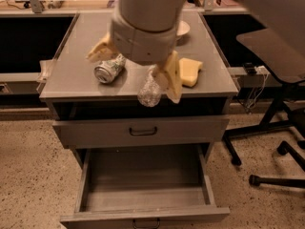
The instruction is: Place 7up can into middle drawer
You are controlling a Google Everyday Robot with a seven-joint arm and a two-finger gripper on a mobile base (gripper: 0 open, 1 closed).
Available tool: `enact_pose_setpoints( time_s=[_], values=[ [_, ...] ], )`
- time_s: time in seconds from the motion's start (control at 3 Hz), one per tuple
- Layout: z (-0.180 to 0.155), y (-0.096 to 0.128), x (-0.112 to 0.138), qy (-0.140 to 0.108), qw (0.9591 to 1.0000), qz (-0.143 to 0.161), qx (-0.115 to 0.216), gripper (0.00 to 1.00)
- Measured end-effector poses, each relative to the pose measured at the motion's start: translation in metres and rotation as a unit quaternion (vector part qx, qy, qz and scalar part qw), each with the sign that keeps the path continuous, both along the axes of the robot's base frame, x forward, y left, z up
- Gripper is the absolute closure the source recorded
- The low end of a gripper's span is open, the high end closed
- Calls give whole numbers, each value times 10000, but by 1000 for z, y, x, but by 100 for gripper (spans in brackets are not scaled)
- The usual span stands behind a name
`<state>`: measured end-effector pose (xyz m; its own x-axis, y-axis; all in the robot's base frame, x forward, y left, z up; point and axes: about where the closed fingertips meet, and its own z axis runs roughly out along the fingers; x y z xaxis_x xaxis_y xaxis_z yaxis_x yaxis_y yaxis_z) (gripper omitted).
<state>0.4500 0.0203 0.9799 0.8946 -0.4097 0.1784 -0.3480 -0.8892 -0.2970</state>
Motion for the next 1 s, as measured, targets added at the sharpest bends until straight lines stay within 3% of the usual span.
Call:
enact_pose_setpoints(
  time_s=[0.33,0.67,1.0],
  values=[
    [-6,23,36,-78,9909,987,-910,0],
    [-20,55,88,-229,9772,1527,-1458,0],
    [-28,73,125,-306,9745,1574,-1568,0]
  ],
)
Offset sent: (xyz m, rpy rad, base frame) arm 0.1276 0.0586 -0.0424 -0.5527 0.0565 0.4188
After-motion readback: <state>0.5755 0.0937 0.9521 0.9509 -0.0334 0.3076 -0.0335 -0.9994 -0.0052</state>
